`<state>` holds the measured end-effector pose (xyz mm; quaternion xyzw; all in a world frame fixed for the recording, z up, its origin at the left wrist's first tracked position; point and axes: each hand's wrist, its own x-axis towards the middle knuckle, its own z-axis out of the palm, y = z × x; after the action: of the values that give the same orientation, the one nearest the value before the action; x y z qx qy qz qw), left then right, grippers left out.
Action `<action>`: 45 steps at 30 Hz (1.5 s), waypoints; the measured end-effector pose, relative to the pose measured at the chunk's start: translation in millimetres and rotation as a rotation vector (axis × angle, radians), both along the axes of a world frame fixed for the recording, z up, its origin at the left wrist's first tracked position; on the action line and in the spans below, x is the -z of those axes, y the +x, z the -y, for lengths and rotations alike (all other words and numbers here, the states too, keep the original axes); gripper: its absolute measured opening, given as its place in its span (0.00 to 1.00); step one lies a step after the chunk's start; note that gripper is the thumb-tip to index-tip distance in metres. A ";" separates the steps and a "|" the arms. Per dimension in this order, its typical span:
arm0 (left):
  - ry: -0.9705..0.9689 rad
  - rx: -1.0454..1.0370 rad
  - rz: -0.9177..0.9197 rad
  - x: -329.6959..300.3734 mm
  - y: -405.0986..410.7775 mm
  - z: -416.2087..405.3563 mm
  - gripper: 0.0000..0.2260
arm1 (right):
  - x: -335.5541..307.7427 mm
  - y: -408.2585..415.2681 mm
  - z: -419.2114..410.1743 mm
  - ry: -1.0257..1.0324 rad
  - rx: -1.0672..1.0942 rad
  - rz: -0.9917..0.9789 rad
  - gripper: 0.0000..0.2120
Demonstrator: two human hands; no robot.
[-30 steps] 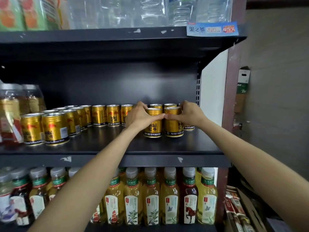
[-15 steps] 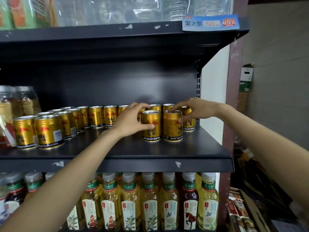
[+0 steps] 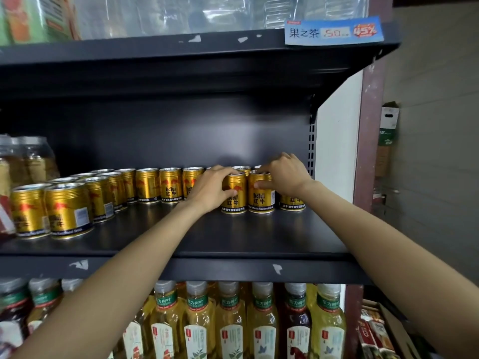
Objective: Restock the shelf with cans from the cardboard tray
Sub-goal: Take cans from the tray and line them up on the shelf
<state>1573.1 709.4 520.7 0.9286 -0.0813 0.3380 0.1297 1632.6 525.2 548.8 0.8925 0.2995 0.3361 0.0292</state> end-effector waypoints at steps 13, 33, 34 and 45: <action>-0.071 0.020 0.028 -0.3 19.5 3.8 0.18 | 0.8 20.9 13.1 0.107 -0.113 -0.179 0.22; 0.237 -0.002 -0.123 4.1 34.1 31.5 0.34 | 30.0 30.0 54.6 0.579 -0.172 -0.602 0.42; 0.232 0.006 -0.113 4.1 35.9 32.8 0.34 | 30.2 30.1 54.7 0.561 -0.165 -0.583 0.41; 0.202 -0.017 -0.064 -3.1 21.8 39.1 0.31 | 29.4 16.9 58.0 0.531 -0.143 -0.481 0.39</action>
<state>1594.9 670.3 523.8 0.9479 -0.1031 0.2995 0.0350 1649.5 467.2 519.4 0.8992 0.2619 0.1840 -0.2985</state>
